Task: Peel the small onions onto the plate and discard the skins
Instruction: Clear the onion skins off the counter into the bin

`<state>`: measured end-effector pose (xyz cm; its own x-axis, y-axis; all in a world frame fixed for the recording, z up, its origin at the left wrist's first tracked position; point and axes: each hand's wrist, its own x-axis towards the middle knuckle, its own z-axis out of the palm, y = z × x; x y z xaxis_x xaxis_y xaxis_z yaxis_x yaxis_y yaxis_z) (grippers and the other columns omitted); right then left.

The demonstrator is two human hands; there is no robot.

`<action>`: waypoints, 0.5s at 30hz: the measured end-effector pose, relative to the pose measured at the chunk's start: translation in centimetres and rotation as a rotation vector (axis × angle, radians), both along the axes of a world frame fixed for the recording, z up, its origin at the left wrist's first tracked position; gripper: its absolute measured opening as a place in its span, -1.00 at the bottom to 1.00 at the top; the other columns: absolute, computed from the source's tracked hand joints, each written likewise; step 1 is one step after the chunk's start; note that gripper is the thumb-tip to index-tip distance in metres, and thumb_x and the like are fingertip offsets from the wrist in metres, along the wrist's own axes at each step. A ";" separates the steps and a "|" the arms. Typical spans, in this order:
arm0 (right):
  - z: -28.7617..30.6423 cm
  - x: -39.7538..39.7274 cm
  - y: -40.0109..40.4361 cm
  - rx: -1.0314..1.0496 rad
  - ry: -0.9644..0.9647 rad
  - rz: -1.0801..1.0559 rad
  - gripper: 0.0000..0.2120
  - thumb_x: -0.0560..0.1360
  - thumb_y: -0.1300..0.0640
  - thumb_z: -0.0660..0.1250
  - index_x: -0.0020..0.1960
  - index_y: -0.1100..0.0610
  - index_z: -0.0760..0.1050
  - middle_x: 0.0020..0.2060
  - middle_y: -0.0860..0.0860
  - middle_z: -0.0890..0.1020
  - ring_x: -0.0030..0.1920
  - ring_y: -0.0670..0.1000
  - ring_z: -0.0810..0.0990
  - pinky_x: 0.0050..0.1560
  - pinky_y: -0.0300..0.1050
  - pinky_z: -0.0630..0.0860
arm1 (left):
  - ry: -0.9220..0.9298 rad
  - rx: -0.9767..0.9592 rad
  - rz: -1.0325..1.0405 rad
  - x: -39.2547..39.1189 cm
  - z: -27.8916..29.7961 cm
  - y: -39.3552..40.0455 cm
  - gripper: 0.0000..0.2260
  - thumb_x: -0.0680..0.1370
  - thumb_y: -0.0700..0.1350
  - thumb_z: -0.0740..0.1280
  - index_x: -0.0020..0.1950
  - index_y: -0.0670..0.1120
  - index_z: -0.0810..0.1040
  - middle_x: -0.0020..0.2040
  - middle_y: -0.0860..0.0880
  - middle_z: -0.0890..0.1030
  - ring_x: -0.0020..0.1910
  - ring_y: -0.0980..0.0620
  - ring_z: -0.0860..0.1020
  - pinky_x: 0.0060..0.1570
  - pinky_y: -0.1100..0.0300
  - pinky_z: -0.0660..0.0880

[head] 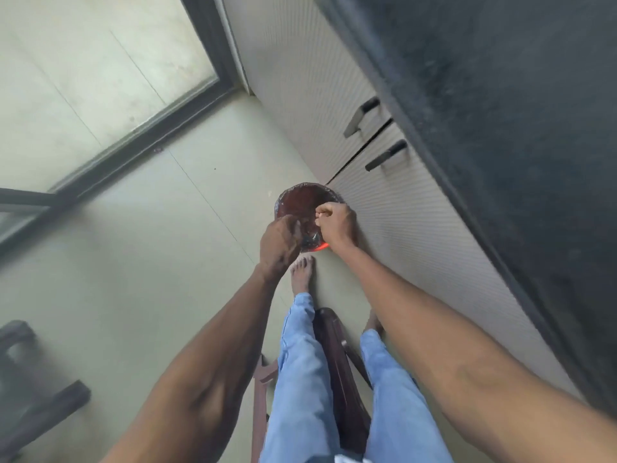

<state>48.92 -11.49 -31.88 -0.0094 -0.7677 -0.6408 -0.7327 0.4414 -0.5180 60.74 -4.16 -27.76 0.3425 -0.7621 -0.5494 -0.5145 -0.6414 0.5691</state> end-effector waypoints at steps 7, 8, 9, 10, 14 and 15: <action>20.8 -3.2 3.3 -0.318 -0.236 0.045 -0.77 0.51 0.39 0.24 -0.02 0.26 0.67 -0.14 0.14 0.70 -0.22 0.05 0.65 -0.34 -0.42 0.51 | 0.032 -0.300 0.283 -4.7 13.8 1.1 -0.73 0.60 -0.08 0.29 -0.27 -0.14 0.52 -0.38 -0.01 0.54 -0.31 -0.10 0.50 -0.27 0.05 0.42; 23.0 -4.2 4.1 -0.349 -0.270 0.043 -0.77 0.52 0.40 0.25 0.01 0.28 0.67 -0.10 0.15 0.70 -0.20 0.03 0.66 -0.35 -0.46 0.49 | 0.048 -0.362 0.330 -5.7 15.7 1.6 -0.75 0.59 -0.07 0.30 -0.26 -0.12 0.55 -0.35 0.02 0.58 -0.28 -0.07 0.54 -0.23 0.04 0.47; 25.3 -5.8 5.0 -0.383 -0.315 0.020 -0.77 0.52 0.40 0.25 0.03 0.29 0.67 -0.07 0.14 0.69 -0.19 -0.02 0.67 -0.37 -0.49 0.47 | 0.066 -0.416 0.348 -7.3 18.0 2.1 -0.78 0.58 -0.08 0.31 -0.27 -0.05 0.57 -0.32 0.09 0.61 -0.26 -0.02 0.57 -0.19 0.06 0.51; 27.0 -7.3 5.8 -0.433 -0.346 0.009 -0.77 0.52 0.40 0.26 0.04 0.30 0.67 -0.06 0.11 0.69 -0.19 -0.12 0.67 -0.34 -0.49 0.48 | 0.083 -0.463 0.359 -8.6 19.8 2.6 -0.78 0.58 -0.09 0.32 -0.28 0.03 0.56 -0.32 0.15 0.61 -0.24 0.03 0.58 -0.16 0.10 0.52; 32.1 -15.8 8.6 -0.680 -0.387 -0.085 -0.77 0.47 0.26 0.26 -0.01 0.28 0.68 -0.11 0.11 0.72 -0.11 0.04 0.72 -0.03 0.05 0.64 | 0.094 -0.638 0.232 -16.3 25.2 3.2 -0.81 0.58 -0.06 0.33 -0.19 -0.07 0.62 -0.29 0.10 0.62 -0.25 0.01 0.59 -0.13 0.01 0.55; 32.8 -18.2 9.1 -0.710 -0.380 -0.120 -0.78 0.48 0.28 0.26 -0.02 0.28 0.67 -0.12 0.12 0.72 -0.11 0.09 0.72 -0.03 0.09 0.65 | 0.104 -0.656 0.195 -18.5 26.2 3.2 -0.80 0.59 -0.06 0.33 -0.18 -0.11 0.63 -0.30 0.05 0.61 -0.27 0.00 0.57 -0.17 0.02 0.53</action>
